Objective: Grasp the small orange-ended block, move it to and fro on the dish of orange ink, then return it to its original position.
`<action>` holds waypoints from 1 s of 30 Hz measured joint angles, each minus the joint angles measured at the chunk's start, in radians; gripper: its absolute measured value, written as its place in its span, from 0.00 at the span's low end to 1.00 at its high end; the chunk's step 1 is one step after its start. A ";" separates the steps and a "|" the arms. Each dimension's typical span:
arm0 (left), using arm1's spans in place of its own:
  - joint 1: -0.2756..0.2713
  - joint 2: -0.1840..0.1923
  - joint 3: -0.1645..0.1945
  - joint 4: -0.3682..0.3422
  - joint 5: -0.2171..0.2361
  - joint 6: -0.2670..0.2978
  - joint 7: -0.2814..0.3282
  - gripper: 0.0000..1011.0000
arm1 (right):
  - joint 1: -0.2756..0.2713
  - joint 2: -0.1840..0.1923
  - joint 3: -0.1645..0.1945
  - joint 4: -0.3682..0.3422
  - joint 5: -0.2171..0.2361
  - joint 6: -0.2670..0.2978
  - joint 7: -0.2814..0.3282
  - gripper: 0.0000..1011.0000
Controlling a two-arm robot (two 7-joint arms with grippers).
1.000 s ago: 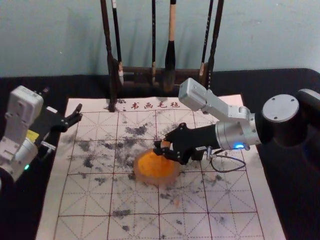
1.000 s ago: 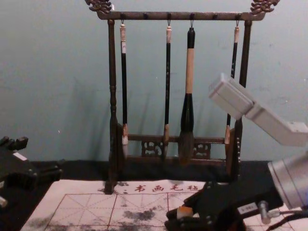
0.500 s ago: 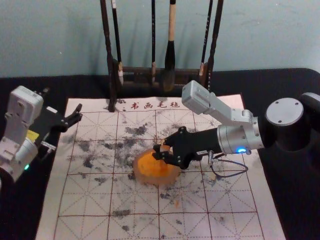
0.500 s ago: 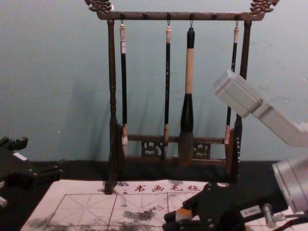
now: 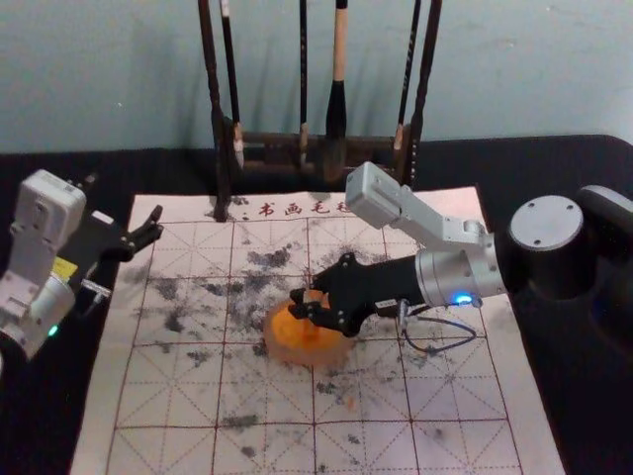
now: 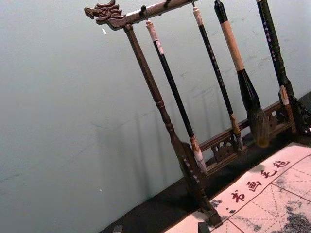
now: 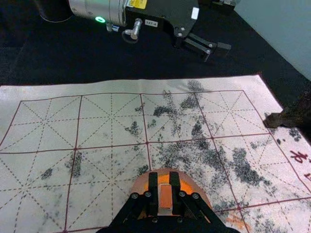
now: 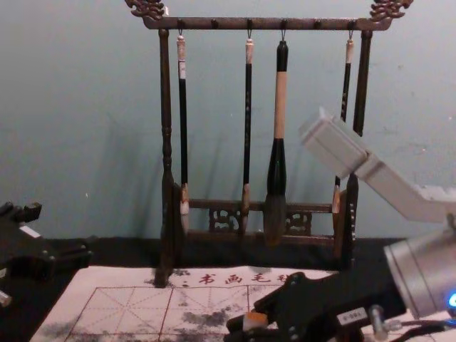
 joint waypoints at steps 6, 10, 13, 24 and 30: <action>0.000 0.000 0.000 0.000 0.000 0.000 0.000 0.99 | 0.010 -0.022 -0.003 0.029 -0.003 -0.009 -0.003 0.11; 0.000 0.000 0.000 0.000 0.000 0.000 0.000 0.99 | 0.020 -0.041 -0.004 0.054 -0.007 -0.017 -0.007 0.11; 0.000 0.000 0.000 0.000 0.000 0.000 0.000 0.99 | 0.025 -0.050 -0.005 0.068 -0.011 -0.021 -0.008 0.11; 0.000 0.000 0.000 0.000 0.000 0.000 0.000 0.99 | 0.036 -0.060 0.000 0.096 -0.028 -0.025 -0.022 0.11; 0.000 0.000 0.000 0.000 0.000 0.000 0.000 0.99 | 0.030 -0.042 0.009 0.083 -0.034 -0.018 -0.028 0.11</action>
